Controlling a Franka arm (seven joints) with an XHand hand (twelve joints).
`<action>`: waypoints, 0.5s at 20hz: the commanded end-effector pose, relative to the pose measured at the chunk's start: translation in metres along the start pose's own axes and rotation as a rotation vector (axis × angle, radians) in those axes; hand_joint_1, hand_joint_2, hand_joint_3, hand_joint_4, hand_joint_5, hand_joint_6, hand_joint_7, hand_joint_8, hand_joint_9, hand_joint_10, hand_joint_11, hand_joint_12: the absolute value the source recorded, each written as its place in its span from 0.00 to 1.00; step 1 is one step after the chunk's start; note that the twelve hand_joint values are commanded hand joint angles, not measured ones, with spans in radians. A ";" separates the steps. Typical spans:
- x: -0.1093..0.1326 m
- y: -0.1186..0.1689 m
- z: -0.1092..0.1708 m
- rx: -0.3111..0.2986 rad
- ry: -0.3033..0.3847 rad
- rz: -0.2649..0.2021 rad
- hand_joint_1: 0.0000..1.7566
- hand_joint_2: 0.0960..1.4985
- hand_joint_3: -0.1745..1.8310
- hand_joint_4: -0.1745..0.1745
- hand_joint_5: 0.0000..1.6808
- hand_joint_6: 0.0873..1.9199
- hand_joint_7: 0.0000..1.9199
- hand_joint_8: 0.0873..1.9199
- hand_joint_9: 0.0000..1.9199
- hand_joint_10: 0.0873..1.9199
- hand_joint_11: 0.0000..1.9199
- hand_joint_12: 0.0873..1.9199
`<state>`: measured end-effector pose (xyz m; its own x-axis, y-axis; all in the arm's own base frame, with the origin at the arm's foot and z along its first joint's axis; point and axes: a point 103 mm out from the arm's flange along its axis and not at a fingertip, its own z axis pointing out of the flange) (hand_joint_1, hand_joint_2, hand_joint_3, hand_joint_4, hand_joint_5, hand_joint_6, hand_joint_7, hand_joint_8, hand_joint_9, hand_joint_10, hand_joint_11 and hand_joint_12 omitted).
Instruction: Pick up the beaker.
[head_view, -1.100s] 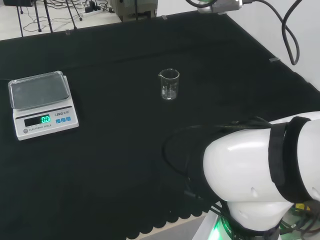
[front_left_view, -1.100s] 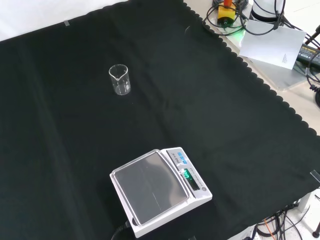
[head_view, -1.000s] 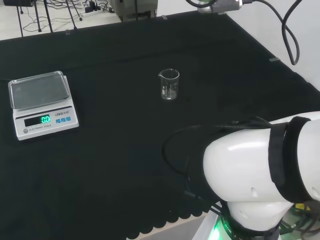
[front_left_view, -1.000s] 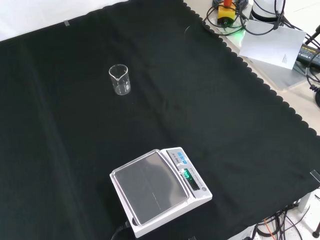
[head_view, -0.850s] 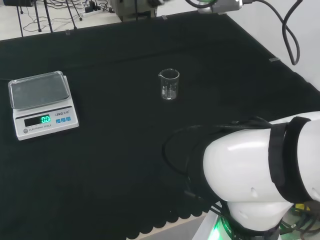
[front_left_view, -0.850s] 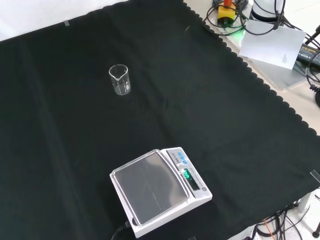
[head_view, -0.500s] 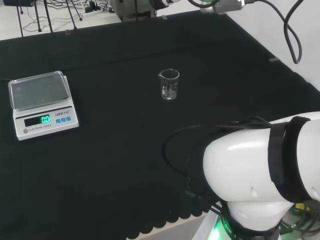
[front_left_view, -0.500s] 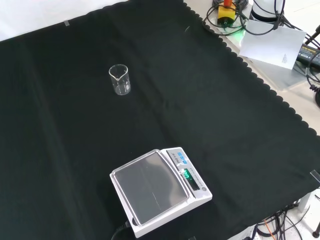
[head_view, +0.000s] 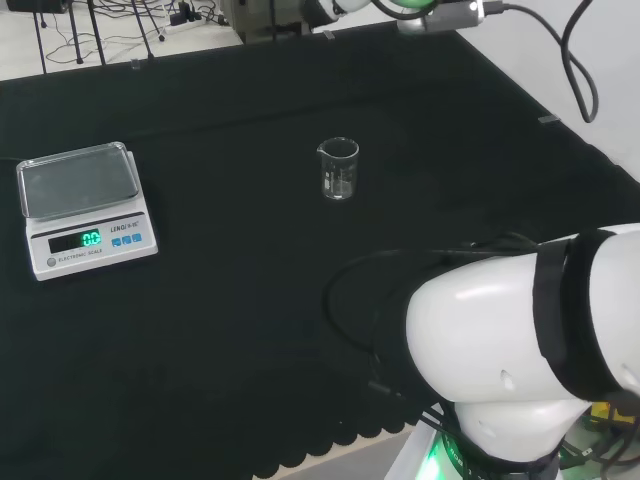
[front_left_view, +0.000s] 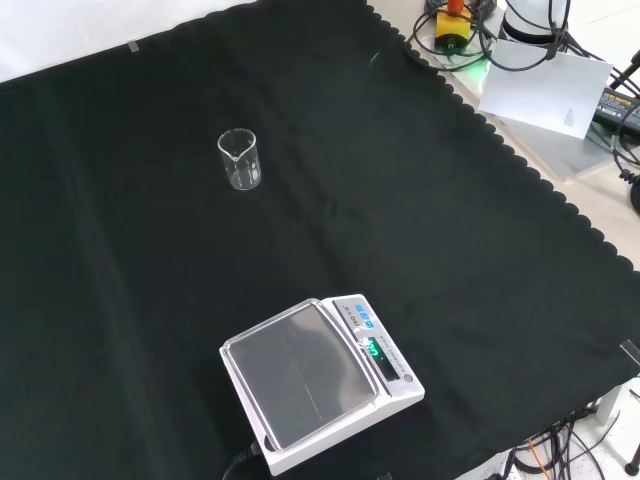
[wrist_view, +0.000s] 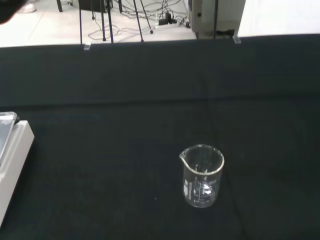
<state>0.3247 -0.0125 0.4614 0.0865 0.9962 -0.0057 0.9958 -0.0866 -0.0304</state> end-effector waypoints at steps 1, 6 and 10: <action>-0.016 0.044 0.063 0.048 0.049 -0.015 0.33 0.44 0.23 0.53 0.05 0.00 0.02 0.33 0.06 0.43 0.00 0.62; -0.044 0.078 0.100 0.056 0.067 -0.010 0.33 0.46 0.22 0.54 0.03 0.00 0.00 0.33 0.04 0.43 0.00 0.58; -0.044 0.105 0.128 0.038 0.057 -0.008 0.34 0.46 0.20 0.54 0.02 0.00 0.00 0.30 0.02 0.43 0.00 0.53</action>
<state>0.3814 -0.0415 0.3812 0.0793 0.9960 0.0404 0.9928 -0.0753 -0.0928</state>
